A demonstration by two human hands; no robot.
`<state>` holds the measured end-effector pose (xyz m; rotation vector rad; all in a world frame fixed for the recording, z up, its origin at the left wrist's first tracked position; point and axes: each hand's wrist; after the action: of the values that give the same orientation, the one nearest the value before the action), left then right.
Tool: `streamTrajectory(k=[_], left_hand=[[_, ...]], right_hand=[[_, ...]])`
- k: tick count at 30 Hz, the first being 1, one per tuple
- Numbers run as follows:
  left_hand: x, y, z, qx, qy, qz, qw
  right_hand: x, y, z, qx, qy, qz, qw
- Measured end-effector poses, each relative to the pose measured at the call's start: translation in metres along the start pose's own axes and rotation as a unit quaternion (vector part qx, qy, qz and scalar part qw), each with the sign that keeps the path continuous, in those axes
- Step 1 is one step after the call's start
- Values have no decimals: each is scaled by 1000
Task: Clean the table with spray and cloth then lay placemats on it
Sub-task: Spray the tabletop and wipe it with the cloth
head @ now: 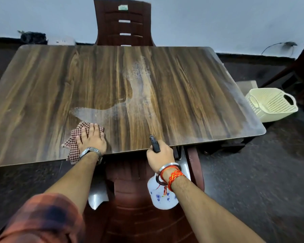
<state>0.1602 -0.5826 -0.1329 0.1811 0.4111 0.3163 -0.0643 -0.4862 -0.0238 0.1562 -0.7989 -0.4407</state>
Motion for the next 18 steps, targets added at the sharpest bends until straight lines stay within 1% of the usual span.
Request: streamTrajectory(k=[2,5,8,13,18], left_hand=[[-18,3,-10,-19,0,2,1000],[-62,9,-28,-33,-5,-41,999],[-117,25,-49,9,-13,-100,995],[-203,67,-94,51,-14,-194,980],[-277,94,-126,111,-45,-239,964]], right_hand=[[-8,-10,2,12,-2,16,1000],[-19,-26,11,-30,-28,11,999],[-36,-33,25,-70,-55,-2,996],[-67,-47,59,-80,-40,6,996],[-102,-68,105,-69,-45,-2,997]])
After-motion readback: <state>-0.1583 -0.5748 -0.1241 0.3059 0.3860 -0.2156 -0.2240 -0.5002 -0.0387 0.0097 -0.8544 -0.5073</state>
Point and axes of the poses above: each hand's wrist, its own y-axis away from the middle knuckle, its own z-axis out of the back of the hand, x = y × z, and after that the axes turned 9 degrees about y, right-handed
